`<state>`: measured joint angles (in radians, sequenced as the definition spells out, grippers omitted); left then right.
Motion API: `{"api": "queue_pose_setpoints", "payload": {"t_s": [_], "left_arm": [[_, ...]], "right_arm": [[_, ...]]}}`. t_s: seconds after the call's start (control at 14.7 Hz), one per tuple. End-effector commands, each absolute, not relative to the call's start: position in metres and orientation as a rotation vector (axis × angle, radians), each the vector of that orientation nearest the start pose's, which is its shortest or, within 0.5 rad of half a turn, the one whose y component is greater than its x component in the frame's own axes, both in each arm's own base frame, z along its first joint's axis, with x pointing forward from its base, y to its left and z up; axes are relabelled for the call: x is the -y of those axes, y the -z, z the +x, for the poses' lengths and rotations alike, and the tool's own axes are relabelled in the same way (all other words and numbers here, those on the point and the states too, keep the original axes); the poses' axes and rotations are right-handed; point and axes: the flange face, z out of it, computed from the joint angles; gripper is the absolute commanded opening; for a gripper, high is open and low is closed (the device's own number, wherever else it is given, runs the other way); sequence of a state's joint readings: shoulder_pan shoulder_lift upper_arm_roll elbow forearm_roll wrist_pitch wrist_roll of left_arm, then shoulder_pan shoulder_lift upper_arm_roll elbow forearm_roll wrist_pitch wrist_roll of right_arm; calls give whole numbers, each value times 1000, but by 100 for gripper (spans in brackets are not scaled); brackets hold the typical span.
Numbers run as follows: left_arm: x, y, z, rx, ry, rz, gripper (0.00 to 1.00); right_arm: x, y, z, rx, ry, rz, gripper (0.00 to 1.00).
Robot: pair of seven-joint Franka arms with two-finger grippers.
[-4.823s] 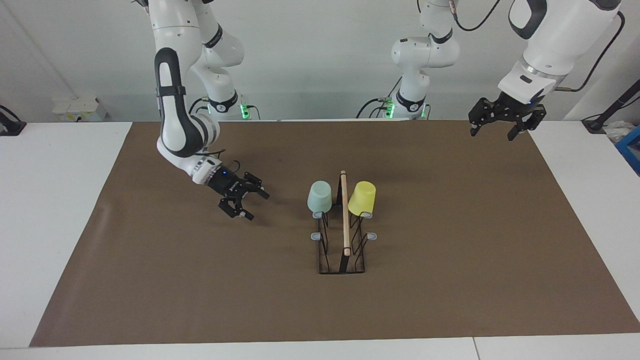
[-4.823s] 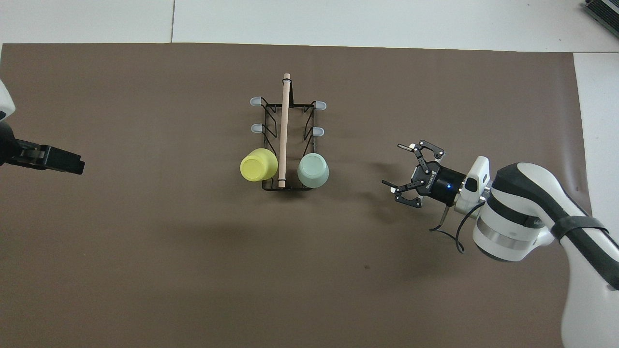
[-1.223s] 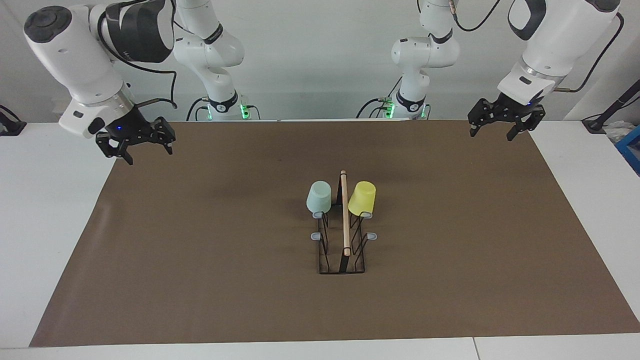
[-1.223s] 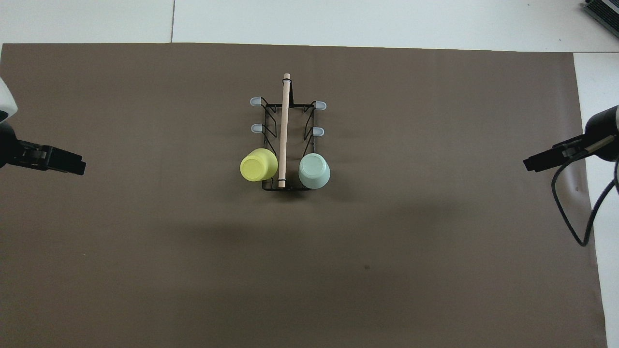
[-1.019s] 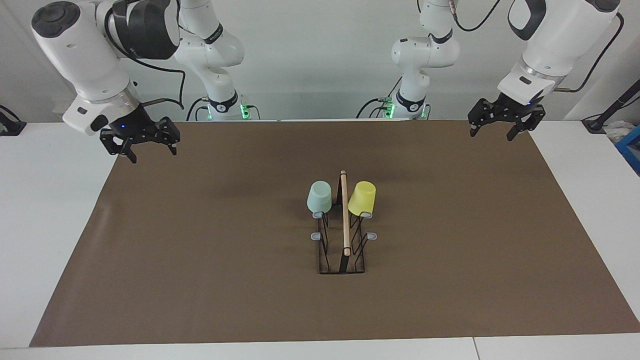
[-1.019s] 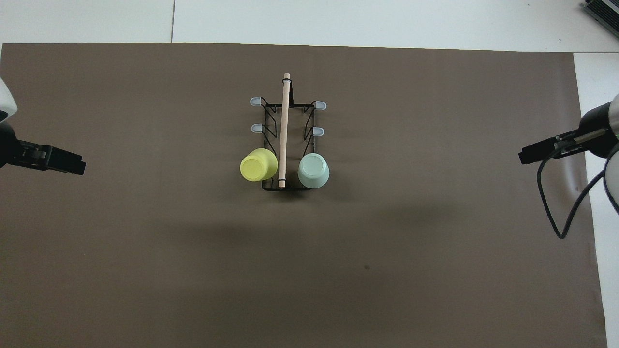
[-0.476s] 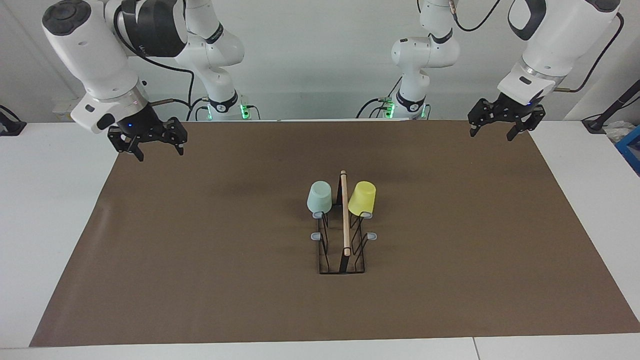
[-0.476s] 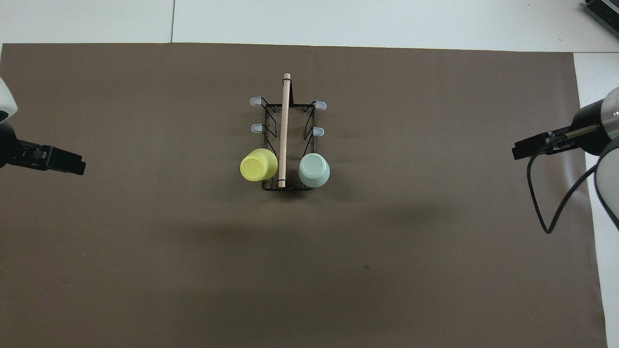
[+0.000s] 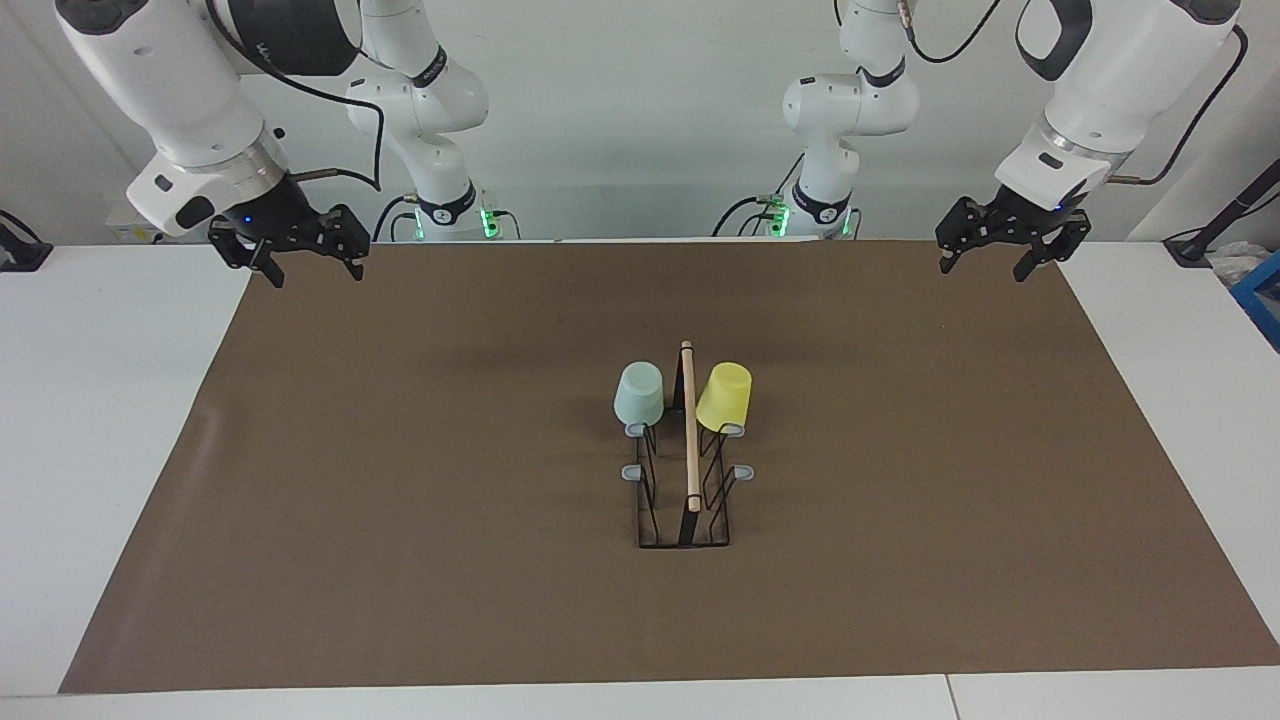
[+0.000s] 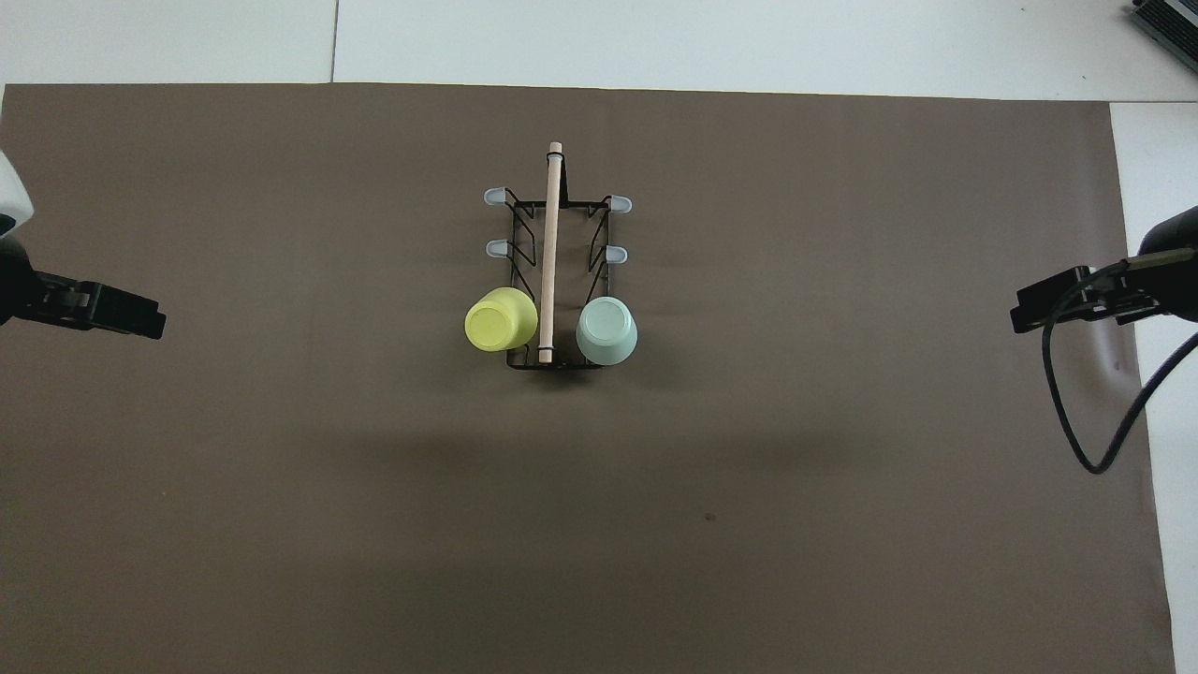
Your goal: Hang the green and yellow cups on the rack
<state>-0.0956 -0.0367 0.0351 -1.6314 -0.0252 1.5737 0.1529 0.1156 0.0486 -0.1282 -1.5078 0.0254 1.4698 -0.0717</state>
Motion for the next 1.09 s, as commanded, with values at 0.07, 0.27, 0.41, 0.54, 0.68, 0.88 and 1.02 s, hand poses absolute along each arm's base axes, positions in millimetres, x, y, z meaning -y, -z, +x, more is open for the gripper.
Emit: {"api": "queue_pose_setpoints", "payload": {"t_s": [0.07,0.27,0.41,0.54,0.68,0.88,1.02], "left_arm": [[33,-616,538,-319,-36,-3137,100],[34,-616,537,-326,-36,-3136,100],[34,-616,537,-323,-36,-3136,100],[32,-616,538,-316,-36,-3137,100],[34,-616,537,-323,-36,-3136,100],[34,-615,537,-321,-38,-3137,100],[34,-616,537,-323,-36,-3136,100]], "right_arm": [[14,-622,559,36,-119,-3092,100],[17,-613,565,23,-143,-3094,100],[15,-603,570,29,-174,-3092,100],[14,-602,571,36,-177,-3090,100],[10,-605,570,48,-159,-3098,100],[21,-605,568,20,-171,-3097,100],[15,-608,569,34,-167,-3100,100]]}}
